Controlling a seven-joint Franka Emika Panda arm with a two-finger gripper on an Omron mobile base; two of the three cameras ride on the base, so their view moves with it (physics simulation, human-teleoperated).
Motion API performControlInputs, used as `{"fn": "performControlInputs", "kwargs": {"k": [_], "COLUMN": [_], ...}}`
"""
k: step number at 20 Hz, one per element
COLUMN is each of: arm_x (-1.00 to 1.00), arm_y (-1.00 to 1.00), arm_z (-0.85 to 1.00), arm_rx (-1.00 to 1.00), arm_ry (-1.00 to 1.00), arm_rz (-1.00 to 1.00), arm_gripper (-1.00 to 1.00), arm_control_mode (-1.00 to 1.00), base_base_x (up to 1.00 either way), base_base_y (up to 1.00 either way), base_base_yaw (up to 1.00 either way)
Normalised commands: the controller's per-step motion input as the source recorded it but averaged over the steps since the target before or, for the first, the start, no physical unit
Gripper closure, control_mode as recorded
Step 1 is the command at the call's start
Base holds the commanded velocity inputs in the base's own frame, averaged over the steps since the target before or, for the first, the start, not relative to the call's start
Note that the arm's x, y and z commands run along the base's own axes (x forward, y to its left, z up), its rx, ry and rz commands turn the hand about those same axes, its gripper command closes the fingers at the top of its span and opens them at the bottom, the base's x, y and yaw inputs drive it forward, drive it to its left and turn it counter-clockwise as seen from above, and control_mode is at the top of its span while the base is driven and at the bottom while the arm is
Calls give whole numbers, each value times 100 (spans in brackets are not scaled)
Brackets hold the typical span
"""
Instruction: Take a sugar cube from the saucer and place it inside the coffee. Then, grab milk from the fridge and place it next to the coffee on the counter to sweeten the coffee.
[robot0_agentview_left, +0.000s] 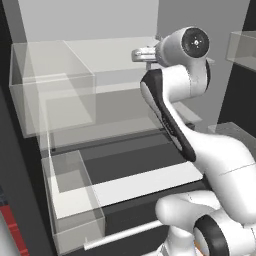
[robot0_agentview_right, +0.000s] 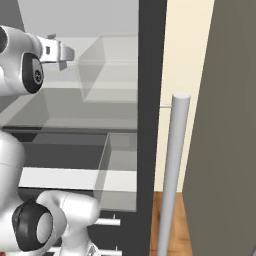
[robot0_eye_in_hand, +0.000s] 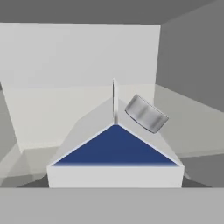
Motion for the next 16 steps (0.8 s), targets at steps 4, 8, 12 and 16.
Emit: {"fn": "performControlInputs", "kwargs": {"k": [4, 8, 12, 16], "arm_x": [-100, -100, -99, -56], "arm_y": [0, 0, 2, 0], "arm_z": [0, -8, -30, -41], "arm_rx": [1, 0, 0, 0], "arm_ry": [0, 0, 2, 9], "arm_rz": [8, 9, 7, 9], "arm_gripper": [100, 100, 100, 100], "arm_control_mode": [-100, -100, -100, -100], "base_base_x": [0, 0, 0, 0], "base_base_y": [0, 0, 0, 0], "base_base_yaw": [0, 0, 0, 0]}}
